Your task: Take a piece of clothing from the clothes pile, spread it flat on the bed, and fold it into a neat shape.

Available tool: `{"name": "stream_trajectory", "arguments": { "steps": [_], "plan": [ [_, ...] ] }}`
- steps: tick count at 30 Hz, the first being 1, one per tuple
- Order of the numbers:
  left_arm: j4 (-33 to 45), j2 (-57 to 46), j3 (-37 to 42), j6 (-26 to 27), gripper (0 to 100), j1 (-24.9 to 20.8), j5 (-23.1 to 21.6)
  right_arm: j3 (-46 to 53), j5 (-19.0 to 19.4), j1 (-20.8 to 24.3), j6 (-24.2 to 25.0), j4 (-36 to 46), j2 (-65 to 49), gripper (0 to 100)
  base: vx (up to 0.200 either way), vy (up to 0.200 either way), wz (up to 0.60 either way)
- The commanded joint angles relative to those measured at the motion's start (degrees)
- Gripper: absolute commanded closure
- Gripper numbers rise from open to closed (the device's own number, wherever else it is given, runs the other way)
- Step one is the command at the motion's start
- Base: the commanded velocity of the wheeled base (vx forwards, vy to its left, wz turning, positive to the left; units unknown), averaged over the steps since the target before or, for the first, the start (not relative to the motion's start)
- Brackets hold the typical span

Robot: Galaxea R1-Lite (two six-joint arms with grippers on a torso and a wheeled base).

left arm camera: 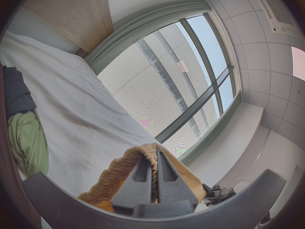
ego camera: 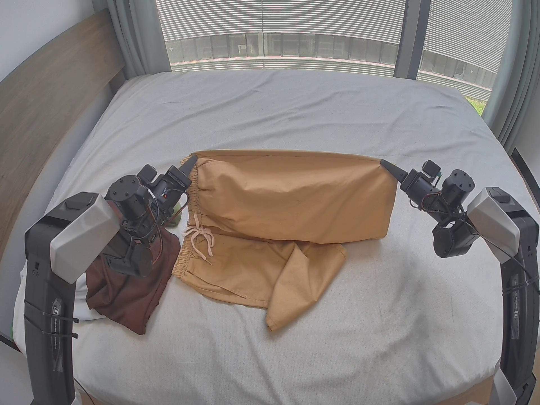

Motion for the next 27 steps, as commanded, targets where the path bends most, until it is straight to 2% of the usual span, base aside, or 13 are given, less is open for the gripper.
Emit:
{"name": "stream_trajectory", "arguments": {
  "steps": [1,23,24,27],
  "plan": [
    [0.1,0.5,-0.6,0.0,100,0.2,0.0,-2.1,0.0,0.2,0.0,1.5,0.4,100,0.000,0.000,0.00],
    [2.8,1.9,-3.9,0.0,100,0.3,0.1,-12.2,0.0,0.1,-0.2,8.5,3.7,100,0.000,0.000,0.00],
    [2.8,1.9,-4.0,0.0,0,0.3,0.1,-12.3,0.0,0.1,-0.2,8.6,3.7,100,0.000,0.000,0.00],
    [3.8,2.0,-4.7,0.0,0,0.3,0.1,-14.6,-0.3,0.1,-0.2,10.1,4.5,100,0.000,0.000,0.00]
  ]
}}
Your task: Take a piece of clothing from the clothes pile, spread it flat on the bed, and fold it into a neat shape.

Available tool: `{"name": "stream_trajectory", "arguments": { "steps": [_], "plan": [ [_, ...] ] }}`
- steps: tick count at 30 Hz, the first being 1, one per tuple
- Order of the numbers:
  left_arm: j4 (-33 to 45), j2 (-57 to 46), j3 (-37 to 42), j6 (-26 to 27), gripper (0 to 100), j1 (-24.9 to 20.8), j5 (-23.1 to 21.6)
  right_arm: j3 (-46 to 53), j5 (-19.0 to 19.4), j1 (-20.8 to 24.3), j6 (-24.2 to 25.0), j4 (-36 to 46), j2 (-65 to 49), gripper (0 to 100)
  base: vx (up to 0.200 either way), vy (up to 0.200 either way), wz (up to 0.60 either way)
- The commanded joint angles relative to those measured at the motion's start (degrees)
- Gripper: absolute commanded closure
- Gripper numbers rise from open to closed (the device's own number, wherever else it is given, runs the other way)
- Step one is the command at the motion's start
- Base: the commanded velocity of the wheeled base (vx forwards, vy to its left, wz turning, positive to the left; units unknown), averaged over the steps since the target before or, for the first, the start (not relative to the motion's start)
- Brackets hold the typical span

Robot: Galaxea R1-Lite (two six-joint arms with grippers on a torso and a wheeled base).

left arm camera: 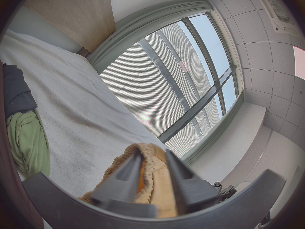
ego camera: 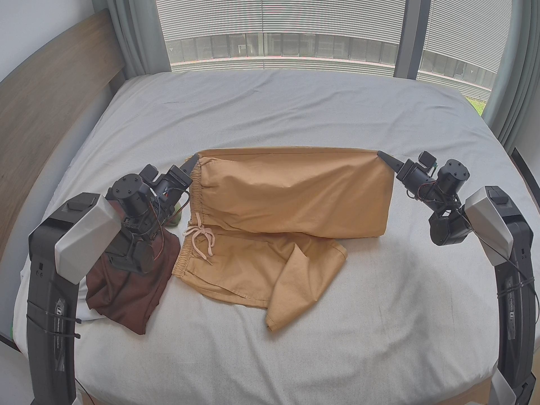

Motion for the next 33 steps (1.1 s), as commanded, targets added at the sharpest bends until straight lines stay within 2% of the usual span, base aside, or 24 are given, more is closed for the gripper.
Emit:
{"name": "stream_trajectory", "arguments": {
  "steps": [1,2,6,11,17,20,21,22,26,29,33],
  "plan": [
    [0.8,0.2,-1.4,0.0,0,0.0,-0.1,-3.5,-0.6,0.1,0.0,1.8,1.5,100,0.000,0.000,0.00],
    [1.3,0.4,-2.2,-0.1,0,0.2,0.0,-5.0,-1.4,0.1,0.0,2.7,1.8,0,0.000,0.000,0.00],
    [3.4,0.6,-4.5,-0.2,0,0.8,2.2,-11.5,-3.4,-0.1,-0.1,5.1,4.1,0,0.000,0.000,0.00],
    [3.8,0.6,-4.3,-0.2,0,0.8,3.7,-10.0,-3.5,-1.3,-0.3,6.0,3.4,0,0.000,0.000,0.00],
    [3.7,0.3,-3.0,0.1,0,0.9,5.7,-0.3,-3.4,-2.1,-1.6,4.2,-0.6,0,0.000,0.000,0.00],
    [2.5,-2.4,1.5,0.3,0,0.7,5.8,10.5,-3.3,-1.7,-2.8,0.6,-4.9,0,0.000,0.000,0.00],
    [2.5,-2.4,1.5,0.3,0,0.7,5.8,10.5,-3.3,-1.7,-2.8,0.6,-4.9,0,0.000,0.000,0.00],
    [1.1,-5.0,5.6,0.2,0,0.5,5.3,17.4,-3.3,-1.2,-3.1,-1.8,-7.8,0,0.000,0.000,0.00],
    [-3.1,-8.7,13.7,0.4,0,-0.1,3.3,28.2,-3.3,0.8,-3.2,-6.3,-12.0,0,0.000,0.000,0.00],
    [-4.7,-10.8,19.7,1.4,0,-0.4,0.5,33.8,-3.2,2.5,-3.5,-9.4,-13.5,0,0.000,0.000,0.00],
    [-4.7,-11.5,23.1,4.8,0,-0.4,-1.8,38.0,-3.2,4.1,-5.6,-10.2,-13.8,0,0.000,0.000,0.00]
  ]
}}
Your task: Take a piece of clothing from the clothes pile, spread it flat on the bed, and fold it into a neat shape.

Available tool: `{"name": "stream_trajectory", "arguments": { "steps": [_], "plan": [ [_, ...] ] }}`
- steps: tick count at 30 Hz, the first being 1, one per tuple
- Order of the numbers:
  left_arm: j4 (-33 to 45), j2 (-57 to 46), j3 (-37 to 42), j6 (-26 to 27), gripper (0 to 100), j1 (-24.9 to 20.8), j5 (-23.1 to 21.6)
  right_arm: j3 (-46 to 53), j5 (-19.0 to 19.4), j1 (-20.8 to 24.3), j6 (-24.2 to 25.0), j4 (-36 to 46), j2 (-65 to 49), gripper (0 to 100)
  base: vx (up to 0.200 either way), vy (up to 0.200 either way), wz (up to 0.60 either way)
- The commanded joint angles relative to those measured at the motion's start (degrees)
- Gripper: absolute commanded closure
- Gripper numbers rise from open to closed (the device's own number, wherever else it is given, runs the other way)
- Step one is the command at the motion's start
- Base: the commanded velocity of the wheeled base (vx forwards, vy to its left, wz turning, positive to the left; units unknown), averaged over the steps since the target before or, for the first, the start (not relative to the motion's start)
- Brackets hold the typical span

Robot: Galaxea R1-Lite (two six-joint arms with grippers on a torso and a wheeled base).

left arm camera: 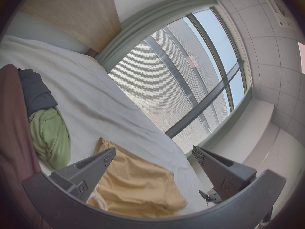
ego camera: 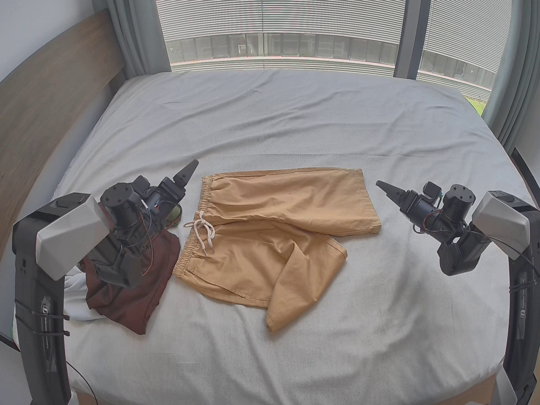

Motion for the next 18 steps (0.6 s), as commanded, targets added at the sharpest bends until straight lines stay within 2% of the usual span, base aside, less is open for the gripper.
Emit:
{"name": "stream_trajectory", "arguments": {
  "steps": [1,3,8,18],
  "plan": [
    [-2.1,-6.1,10.9,6.3,0,-0.6,-4.5,11.7,0.1,4.2,-4.9,-3.7,-5.3,0,0.000,0.000,0.00],
    [-2.1,-6.3,13.0,9.1,0,-0.7,-5.3,13.3,0.1,4.9,-7.8,-3.8,-4.0,0,0.000,0.000,0.00],
    [-2.1,-6.2,13.8,10.2,0,-0.6,-5.1,13.4,0.2,5.3,-10.9,-4.0,-0.4,0,0.000,0.000,0.00],
    [-2.1,-6.2,13.9,10.4,0,-0.6,-5.0,13.5,0.2,6.0,-12.9,-3.8,2.7,0,0.000,0.000,0.00]
  ]
}}
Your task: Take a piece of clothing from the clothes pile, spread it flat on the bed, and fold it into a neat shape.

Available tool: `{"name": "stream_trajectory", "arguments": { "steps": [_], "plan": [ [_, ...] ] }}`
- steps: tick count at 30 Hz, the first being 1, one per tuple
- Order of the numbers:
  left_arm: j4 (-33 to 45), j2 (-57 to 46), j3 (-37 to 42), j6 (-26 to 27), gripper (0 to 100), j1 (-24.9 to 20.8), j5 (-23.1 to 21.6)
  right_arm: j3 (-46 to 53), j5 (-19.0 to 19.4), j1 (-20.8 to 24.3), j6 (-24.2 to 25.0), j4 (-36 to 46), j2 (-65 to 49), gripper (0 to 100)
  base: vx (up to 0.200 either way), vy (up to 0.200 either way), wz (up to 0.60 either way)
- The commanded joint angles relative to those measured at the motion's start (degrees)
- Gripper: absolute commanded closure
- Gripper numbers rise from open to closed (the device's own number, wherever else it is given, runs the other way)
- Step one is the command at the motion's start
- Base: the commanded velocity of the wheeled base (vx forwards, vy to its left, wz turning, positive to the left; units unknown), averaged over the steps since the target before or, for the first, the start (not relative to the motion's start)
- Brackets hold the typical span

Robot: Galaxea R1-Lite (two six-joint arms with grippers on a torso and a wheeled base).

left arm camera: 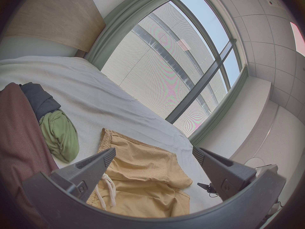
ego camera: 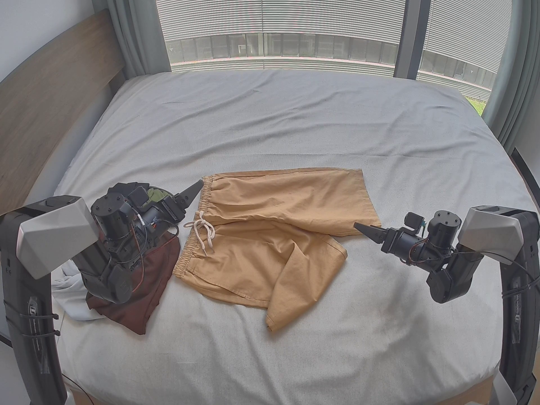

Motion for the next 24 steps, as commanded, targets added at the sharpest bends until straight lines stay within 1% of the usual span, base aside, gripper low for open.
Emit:
{"name": "stream_trajectory", "arguments": {
  "steps": [1,2,3,7,12,24],
  "plan": [
    [0.0,-0.3,0.1,0.0,0,-0.1,0.0,0.0,0.1,0.4,-1.1,0.3,2.4,0,0.000,0.000,0.00],
    [0.0,-0.3,0.1,0.0,0,-0.1,0.0,0.0,0.1,0.4,-1.1,0.3,2.4,0,0.000,0.000,0.00],
    [0.0,-0.3,0.1,0.0,0,-0.2,0.0,-0.1,0.1,1.5,-1.2,0.3,3.5,0,0.000,0.000,0.00],
    [0.0,-0.2,0.1,0.0,0,-0.2,0.1,-0.1,0.0,1.8,-1.3,0.3,4.1,0,0.000,0.000,0.00],
    [0.0,-0.1,0.1,0.0,0,-0.3,-0.1,-0.4,0.0,2.9,-2.9,0.7,6.3,0,0.000,0.000,0.00],
    [0.0,0.2,0.1,-0.1,0,-0.3,-0.3,-0.9,-0.1,5.2,-2.8,0.8,9.6,0,0.000,0.000,0.00]
  ]
}}
